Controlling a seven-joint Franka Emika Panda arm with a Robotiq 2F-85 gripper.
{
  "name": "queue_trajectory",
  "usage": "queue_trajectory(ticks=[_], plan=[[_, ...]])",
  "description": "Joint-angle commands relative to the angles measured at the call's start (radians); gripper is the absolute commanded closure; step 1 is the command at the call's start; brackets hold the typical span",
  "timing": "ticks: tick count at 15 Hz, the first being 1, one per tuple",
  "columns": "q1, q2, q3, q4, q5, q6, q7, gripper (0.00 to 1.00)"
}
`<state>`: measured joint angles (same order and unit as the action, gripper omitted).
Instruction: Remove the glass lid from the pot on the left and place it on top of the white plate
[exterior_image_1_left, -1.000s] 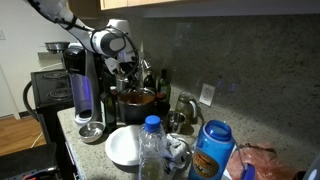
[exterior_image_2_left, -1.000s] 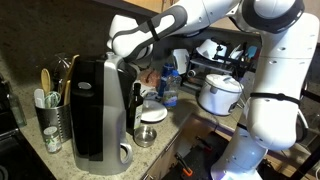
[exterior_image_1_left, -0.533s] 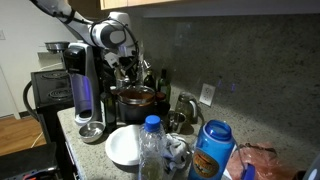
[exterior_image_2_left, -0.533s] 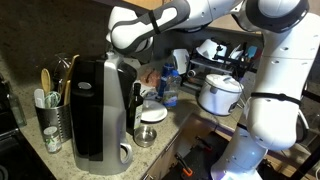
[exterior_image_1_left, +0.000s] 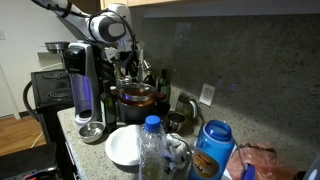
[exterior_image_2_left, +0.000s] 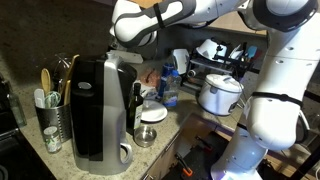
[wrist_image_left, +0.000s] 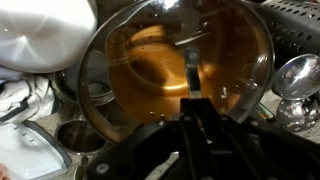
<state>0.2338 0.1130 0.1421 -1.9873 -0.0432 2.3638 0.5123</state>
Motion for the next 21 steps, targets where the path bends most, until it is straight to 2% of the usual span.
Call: queue_trajectory(ticks=[1,10,21], plan=[[-0.019,-0.08,-0.018,-0.045,-0.021,-0.019,0.058,0.96],[-0.112,-0.2,-0.061,-0.188,-0.05,-0.014,0.133,0.96],[-0.205,-0.294,-0.062,-0.296,-0.046,-0.011,0.164,0.96]])
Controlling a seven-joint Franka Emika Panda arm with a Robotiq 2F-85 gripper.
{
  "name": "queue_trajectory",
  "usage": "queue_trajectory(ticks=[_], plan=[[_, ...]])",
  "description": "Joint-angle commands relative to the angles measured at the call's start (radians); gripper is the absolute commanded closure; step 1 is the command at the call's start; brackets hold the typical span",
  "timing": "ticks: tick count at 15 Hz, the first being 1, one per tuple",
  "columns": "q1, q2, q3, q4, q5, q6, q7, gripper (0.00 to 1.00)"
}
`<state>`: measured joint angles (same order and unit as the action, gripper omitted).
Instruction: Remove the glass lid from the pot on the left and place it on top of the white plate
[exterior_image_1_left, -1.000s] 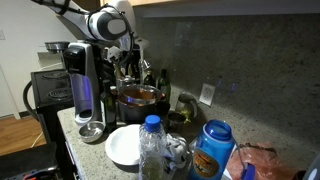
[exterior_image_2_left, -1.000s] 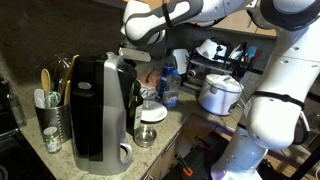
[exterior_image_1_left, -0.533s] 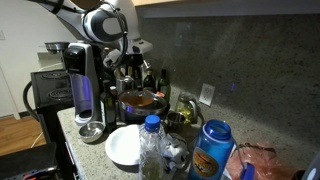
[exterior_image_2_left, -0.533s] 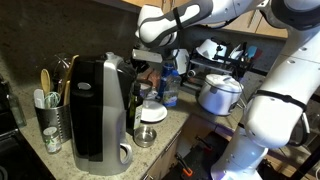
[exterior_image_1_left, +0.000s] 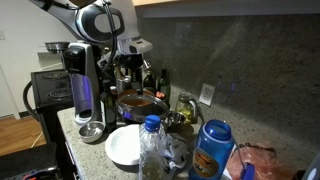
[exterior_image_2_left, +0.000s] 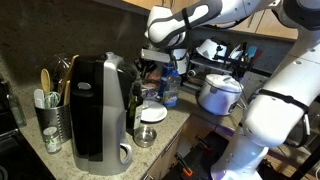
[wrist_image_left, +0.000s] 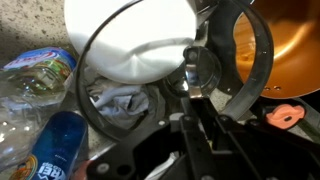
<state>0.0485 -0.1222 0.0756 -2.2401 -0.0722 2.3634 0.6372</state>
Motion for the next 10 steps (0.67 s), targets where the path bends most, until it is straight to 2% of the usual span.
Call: queue_trajectory(ticks=[1,10], plan=[[-0.025,-0.063,0.004,-0.057,-0.014,-0.008,0.038,0.96],[-0.044,-0.059,0.01,-0.141,-0.011,0.012,0.036,0.96]])
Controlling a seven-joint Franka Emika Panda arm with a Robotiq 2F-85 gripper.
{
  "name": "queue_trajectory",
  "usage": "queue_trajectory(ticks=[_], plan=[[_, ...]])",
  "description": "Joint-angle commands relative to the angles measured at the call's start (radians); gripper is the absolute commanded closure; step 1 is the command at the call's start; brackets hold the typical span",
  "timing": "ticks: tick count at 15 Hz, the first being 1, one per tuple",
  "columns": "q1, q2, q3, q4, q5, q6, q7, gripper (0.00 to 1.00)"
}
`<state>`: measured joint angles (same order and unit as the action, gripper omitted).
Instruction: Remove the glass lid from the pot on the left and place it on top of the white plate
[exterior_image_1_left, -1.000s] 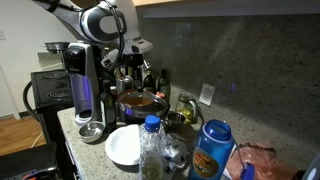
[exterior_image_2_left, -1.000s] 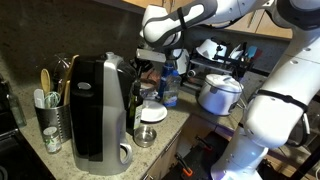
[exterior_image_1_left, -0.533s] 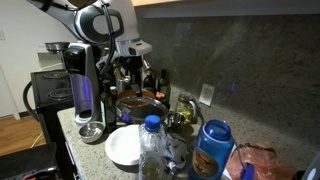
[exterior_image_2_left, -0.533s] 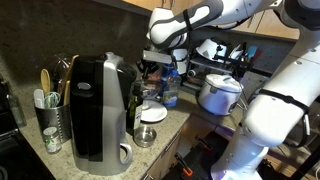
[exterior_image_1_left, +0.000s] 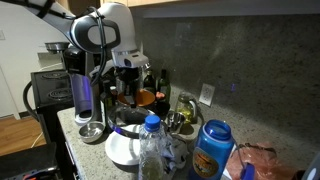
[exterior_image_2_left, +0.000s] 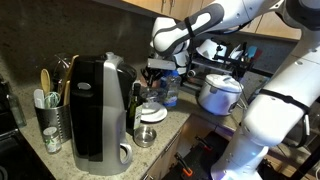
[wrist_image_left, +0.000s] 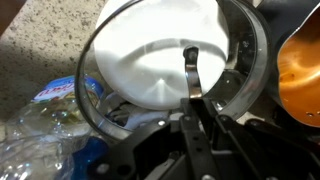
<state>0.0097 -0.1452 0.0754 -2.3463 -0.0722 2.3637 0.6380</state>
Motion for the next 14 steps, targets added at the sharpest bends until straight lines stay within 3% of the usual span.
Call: queue_trajectory(ticks=[1,14], plan=[[-0.005,-0.036,0.011,-0.044,-0.013,0.019,0.035,0.96],[-0.017,0.004,0.021,-0.198,-0.071,0.23,0.058,0.96]])
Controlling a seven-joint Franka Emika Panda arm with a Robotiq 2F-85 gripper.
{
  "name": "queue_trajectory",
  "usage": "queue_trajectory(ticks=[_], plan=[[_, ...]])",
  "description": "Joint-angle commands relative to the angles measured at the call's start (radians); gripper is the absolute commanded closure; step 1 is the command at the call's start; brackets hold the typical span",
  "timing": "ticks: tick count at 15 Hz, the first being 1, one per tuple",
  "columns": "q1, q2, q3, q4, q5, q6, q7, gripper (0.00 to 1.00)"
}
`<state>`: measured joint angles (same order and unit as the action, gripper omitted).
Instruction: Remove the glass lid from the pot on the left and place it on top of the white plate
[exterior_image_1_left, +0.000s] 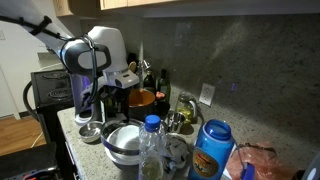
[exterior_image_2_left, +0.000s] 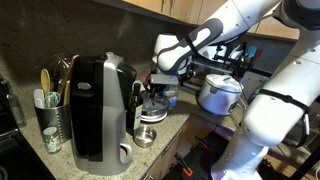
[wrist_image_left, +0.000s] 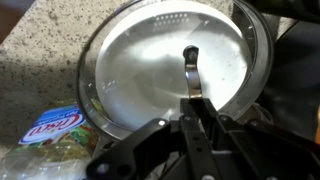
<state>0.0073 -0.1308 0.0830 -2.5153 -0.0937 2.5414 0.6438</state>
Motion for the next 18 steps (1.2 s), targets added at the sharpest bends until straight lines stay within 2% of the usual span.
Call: queue_trajectory(ticks=[1,6,11,12,14,18], plan=[[-0.015,-0.006,0.014,-0.036,-0.065,0.066,0.068,0.96],[-0.019,0.021,0.013,-0.04,-0.144,0.108,0.135,0.96],[-0.013,0.026,0.013,-0.035,-0.158,0.114,0.137,0.96],[-0.012,0.025,0.013,-0.036,-0.156,0.111,0.137,0.62],[-0.011,0.026,0.013,-0.037,-0.154,0.111,0.136,0.53],[-0.006,0.031,0.017,-0.037,-0.15,0.117,0.137,0.23]])
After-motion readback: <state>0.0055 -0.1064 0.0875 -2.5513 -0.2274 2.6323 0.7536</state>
